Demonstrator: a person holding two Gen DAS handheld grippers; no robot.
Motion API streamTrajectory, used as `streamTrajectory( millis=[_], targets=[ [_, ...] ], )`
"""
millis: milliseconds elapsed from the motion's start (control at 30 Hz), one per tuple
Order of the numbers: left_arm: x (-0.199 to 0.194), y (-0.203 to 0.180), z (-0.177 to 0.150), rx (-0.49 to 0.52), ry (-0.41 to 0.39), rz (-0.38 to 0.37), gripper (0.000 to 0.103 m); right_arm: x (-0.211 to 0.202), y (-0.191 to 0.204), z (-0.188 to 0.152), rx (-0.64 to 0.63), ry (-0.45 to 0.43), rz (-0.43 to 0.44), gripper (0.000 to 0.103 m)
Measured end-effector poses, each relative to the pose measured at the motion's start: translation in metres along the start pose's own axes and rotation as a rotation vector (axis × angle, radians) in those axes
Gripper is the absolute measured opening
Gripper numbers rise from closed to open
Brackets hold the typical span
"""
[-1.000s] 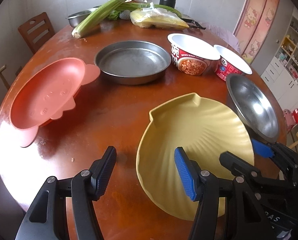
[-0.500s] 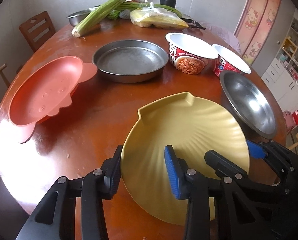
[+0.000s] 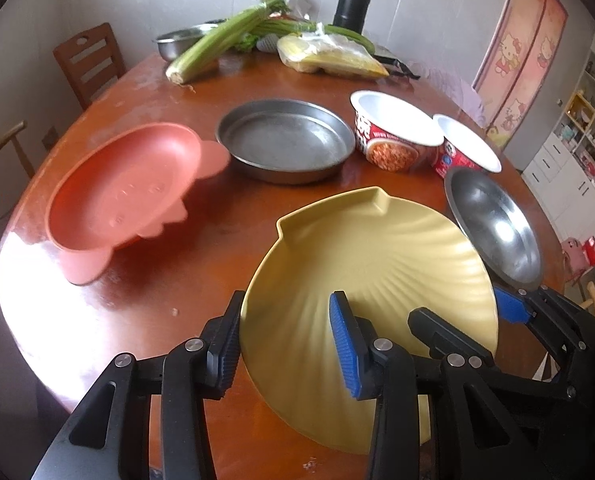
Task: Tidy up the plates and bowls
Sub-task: 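Grasp the yellow shell plate rim with the left tool and lift it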
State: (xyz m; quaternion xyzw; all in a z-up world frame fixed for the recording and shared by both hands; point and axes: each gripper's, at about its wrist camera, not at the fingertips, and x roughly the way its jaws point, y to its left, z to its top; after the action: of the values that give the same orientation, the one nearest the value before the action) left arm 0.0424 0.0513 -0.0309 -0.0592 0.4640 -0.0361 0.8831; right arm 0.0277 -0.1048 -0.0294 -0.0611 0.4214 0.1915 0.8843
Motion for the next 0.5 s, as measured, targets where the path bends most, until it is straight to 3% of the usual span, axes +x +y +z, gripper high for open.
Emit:
streamTrajectory(
  millis=[500],
  targets=[
    [-0.029, 0.030, 0.022, -0.069, -0.078, 0.025, 0.043, -0.010, 0.025, 0.034, -0.041, -0.062, 0.056, 0.053]
  ],
)
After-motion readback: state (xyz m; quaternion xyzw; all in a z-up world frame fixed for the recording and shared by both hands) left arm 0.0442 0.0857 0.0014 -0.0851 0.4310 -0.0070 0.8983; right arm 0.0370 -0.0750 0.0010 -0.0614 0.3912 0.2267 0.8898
